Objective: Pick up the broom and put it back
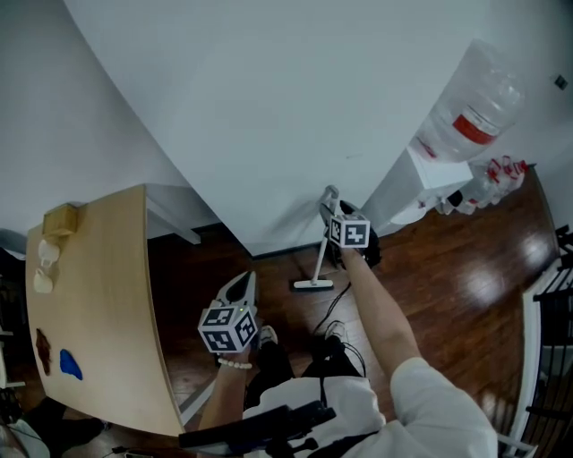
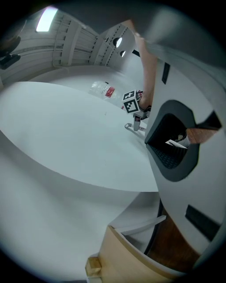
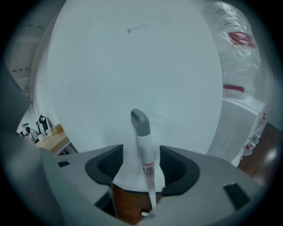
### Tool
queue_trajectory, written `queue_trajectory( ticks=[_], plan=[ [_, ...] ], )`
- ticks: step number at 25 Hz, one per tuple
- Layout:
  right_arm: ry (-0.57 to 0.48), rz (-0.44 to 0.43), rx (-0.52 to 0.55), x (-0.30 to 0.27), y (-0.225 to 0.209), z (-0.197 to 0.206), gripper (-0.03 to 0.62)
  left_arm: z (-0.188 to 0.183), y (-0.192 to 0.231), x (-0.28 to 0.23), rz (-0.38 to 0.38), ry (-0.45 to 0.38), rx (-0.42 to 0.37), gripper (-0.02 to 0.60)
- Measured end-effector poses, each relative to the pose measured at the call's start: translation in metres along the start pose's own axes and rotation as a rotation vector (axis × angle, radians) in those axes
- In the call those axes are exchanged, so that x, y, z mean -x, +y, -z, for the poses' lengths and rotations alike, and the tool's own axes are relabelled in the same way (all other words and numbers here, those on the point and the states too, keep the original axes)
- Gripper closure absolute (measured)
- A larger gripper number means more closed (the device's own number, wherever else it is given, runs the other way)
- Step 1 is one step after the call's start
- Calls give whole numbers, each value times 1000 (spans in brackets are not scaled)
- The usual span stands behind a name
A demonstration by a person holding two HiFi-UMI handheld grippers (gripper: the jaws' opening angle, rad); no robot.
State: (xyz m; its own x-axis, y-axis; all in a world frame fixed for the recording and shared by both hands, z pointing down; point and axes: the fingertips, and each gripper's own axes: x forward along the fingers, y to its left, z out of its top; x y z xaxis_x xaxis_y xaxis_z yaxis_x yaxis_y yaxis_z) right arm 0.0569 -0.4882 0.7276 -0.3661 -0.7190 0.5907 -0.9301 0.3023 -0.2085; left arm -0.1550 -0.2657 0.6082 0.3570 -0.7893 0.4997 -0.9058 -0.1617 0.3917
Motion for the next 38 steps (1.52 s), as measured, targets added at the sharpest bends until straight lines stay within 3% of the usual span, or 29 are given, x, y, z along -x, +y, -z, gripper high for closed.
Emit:
queue_trajectory(
  ticks=[5,7,8,14,26,34,38],
  plan=[
    [10,32,-4,-16,-7,0,353,1,8,10,-25,4,4,588],
    [8,51,-5,-16,-11,2,407,0,9,13,-31,2,1,588],
    [5,62,-1,-14,-12,3,465,0,10,15,-33,0,-1,588],
    [1,45,63,16,4,18,473,-4,5,16,-11,-13,-7,588],
    [10,-40,148,150,41,74,474,-8,-50,0,151,-20,-67,588],
    [-148,-57,163,251,60,5,474,-12,-77,-4,223,-33,-70,588],
    [-218,-45,130,283,60,-42,474,-28,-91,-1,227,-59,-135,588]
  ],
)
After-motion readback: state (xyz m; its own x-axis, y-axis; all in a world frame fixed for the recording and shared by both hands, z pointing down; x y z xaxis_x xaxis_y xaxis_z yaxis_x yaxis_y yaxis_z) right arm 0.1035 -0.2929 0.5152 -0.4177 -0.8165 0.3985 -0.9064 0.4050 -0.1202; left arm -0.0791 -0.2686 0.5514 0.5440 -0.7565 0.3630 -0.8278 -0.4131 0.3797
